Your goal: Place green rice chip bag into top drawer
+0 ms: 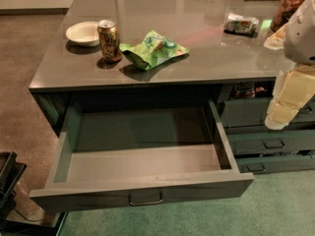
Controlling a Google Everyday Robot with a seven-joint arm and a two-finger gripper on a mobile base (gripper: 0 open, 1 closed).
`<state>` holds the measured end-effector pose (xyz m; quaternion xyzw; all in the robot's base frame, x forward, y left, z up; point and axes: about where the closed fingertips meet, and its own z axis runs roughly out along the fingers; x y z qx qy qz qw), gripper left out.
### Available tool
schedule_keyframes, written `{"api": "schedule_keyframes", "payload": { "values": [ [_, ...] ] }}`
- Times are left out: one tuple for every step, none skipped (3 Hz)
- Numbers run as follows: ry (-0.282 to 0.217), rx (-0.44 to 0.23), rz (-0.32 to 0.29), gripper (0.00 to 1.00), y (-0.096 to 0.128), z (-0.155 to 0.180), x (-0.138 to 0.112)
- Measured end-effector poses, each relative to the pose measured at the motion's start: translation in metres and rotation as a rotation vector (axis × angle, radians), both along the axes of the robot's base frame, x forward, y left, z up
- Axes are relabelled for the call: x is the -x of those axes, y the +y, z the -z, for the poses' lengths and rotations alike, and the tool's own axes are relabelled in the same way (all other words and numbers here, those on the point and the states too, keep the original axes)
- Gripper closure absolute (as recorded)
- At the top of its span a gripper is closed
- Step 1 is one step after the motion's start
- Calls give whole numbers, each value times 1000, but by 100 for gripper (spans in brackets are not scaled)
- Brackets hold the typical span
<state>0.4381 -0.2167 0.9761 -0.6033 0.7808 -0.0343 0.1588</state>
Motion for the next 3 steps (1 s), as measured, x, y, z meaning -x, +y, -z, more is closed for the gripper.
{"api": "schedule_keyframes", "payload": {
  "values": [
    [0,0,0,0,0,0,0],
    [-57,-8,-32,0,6,-2,-8],
    [-161,-41,-123,0,25,3,-22]
  ]
}}
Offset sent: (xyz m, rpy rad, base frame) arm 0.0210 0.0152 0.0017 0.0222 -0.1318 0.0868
